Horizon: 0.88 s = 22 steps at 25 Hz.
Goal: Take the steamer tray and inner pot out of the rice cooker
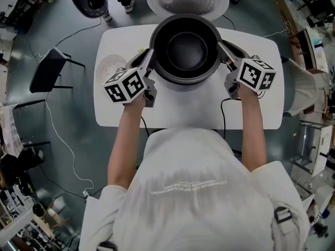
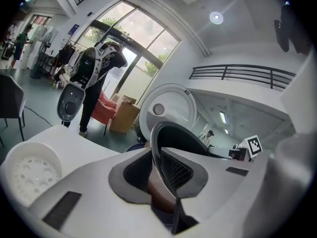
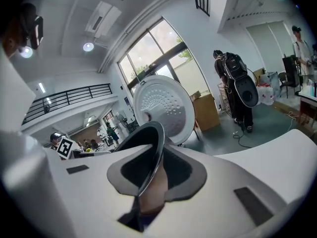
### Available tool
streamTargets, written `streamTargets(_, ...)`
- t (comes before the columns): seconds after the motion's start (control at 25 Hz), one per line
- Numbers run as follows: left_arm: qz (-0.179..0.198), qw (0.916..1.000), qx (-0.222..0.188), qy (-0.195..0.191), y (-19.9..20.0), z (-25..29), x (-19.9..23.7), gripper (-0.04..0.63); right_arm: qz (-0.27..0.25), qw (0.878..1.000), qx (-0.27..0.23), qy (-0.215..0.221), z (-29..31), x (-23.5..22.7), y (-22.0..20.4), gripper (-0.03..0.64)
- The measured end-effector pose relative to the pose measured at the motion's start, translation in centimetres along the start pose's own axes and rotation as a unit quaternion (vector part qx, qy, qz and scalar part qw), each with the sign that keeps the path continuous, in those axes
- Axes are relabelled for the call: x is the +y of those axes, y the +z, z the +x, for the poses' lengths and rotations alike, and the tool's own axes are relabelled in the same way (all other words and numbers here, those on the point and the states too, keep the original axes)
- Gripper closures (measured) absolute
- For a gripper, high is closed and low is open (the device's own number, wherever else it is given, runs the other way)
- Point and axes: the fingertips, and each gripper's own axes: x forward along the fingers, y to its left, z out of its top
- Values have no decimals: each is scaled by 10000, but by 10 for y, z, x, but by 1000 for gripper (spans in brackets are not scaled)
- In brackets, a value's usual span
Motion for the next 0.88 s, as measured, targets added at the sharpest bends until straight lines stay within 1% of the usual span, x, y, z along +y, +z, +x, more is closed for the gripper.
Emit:
streamTargets(0.16, 87, 9994, -147, -313, 15, -10, -14, 532, 2, 9997, -222, -126, -15, 12, 9, 540)
streamTargets(0.36, 193, 9959, -254, -849, 28, -3, -52, 535, -129, 9970, -610, -462, -57, 8, 32, 540)
streamTargets(0.48, 171, 9919, -176, -1243, 28, 2, -73, 537, -142, 9944, -803, -674, -83, 7, 41, 541)
streamTargets(0.6, 150, 9872, -67, -1585, 21, 16, -100, 537, -138, 9903, -1039, -913, -115, -3, 47, 541)
streamTargets(0.76, 195, 9821, 109, -1873, 11, 30, -133, 538, 23, 9856, -1189, -1206, -153, -17, 42, 541)
streamTargets(0.88, 196, 9784, 190, -2049, -5, 44, -173, 538, 154, 9840, -1182, -1325, -193, -41, 34, 538)
